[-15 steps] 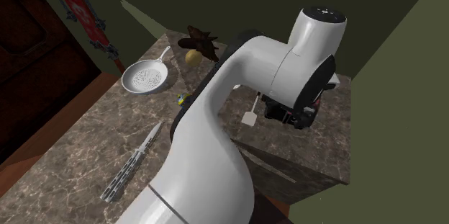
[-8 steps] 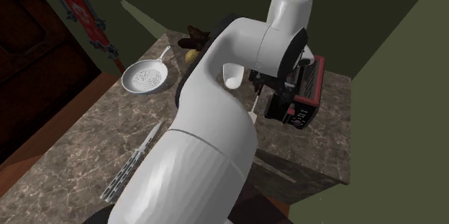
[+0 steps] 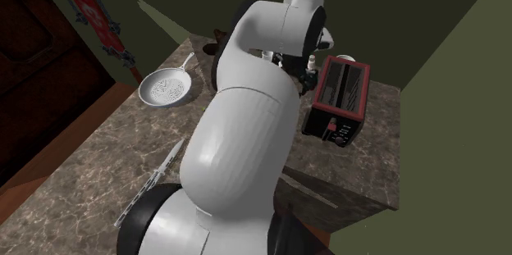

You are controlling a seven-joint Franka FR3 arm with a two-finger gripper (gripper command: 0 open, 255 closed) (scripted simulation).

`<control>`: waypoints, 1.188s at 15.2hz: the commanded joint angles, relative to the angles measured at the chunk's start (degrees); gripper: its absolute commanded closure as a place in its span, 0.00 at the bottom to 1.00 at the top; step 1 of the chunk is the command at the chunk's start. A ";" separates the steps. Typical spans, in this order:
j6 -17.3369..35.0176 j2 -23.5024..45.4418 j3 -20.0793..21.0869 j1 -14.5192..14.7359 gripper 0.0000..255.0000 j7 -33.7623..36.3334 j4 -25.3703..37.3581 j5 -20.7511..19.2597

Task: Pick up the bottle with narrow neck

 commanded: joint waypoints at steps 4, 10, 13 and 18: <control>-0.04 10.15 4.03 1.86 0.00 6.33 9.89 -3.10; -3.10 24.29 7.20 6.43 0.00 13.46 25.87 -9.25; -6.18 32.43 7.79 10.26 0.00 16.35 36.40 -12.92; -5.51 36.13 7.64 12.14 0.00 17.55 39.21 -14.45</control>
